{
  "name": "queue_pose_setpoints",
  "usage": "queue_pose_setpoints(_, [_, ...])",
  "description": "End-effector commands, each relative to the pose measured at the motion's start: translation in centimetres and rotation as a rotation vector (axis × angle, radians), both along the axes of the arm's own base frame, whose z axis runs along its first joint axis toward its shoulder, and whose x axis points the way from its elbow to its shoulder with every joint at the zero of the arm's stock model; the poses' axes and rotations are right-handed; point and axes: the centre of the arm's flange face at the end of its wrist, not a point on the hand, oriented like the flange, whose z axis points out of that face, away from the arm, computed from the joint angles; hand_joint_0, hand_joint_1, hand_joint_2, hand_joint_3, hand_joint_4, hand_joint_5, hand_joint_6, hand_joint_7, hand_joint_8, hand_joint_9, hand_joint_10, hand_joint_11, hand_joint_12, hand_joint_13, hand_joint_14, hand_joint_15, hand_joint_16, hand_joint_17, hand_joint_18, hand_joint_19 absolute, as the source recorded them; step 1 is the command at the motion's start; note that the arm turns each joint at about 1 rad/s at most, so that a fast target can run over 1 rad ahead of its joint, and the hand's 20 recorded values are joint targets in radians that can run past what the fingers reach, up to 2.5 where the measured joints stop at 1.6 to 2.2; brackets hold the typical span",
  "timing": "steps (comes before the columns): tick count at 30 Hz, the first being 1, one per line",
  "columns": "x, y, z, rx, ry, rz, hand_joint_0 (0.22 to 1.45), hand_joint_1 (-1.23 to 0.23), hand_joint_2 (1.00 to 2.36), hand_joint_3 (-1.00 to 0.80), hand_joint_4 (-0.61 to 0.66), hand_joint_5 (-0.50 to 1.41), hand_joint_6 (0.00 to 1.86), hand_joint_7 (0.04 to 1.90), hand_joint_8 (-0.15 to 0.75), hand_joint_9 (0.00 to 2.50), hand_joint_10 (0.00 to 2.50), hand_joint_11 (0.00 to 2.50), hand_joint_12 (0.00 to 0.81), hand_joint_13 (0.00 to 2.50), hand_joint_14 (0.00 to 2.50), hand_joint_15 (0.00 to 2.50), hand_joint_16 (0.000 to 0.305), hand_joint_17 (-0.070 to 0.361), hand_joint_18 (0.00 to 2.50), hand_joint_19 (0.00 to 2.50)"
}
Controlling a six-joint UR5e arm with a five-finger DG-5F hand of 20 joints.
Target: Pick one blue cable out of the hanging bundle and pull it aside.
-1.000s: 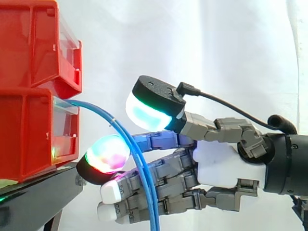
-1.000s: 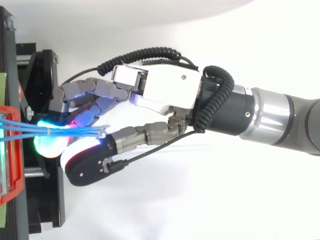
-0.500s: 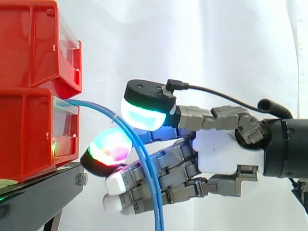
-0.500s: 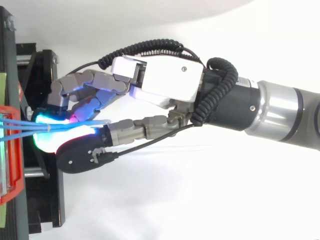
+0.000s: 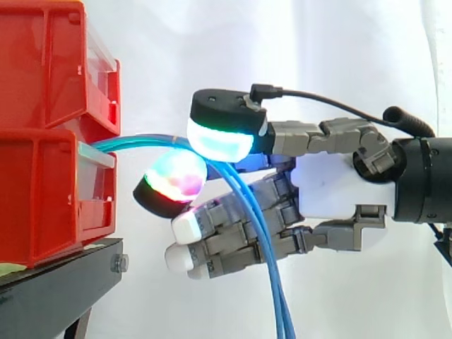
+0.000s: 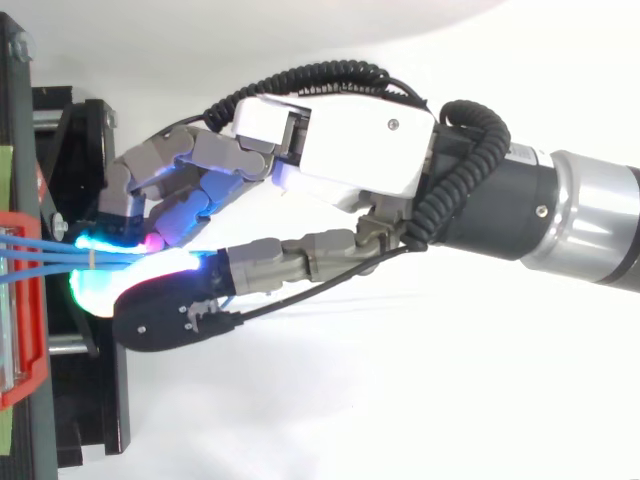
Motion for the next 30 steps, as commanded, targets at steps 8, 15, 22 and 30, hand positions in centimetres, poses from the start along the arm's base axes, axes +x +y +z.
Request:
queue_pose_setpoints(8, [-0.11,-0.02,0.85,0.001,-0.011,0.0,0.57,-0.73,1.02,-0.17,0.15,-0.11,0.93,0.92,0.277,0.89,0.01,0.37,0.268,0.74,0.01,0.32,0.032,0.073,0.45,0.19])
queue_pose_setpoints(15, [-0.09,-0.02,0.74,0.004,-0.01,0.0,0.51,-0.63,1.01,-0.41,0.15,-0.1,0.91,0.87,0.274,0.92,0.01,0.37,0.27,0.75,0.01,0.33,0.033,0.075,0.46,0.21])
queue_pose_setpoints(22, [-0.13,-0.03,0.71,0.007,-0.007,-0.001,0.58,-0.49,1.01,-0.33,0.14,-0.09,0.89,0.97,0.271,0.96,0.01,0.38,0.262,0.77,0.01,0.34,0.031,0.07,0.46,0.24])
queue_pose_setpoints(30, [-0.1,-0.15,0.91,0.008,-0.012,-0.003,0.6,-0.73,1.01,-0.07,0.1,-0.06,0.92,1.01,0.317,1.09,0.02,0.51,0.306,0.92,0.02,0.43,0.039,0.087,0.62,0.21])
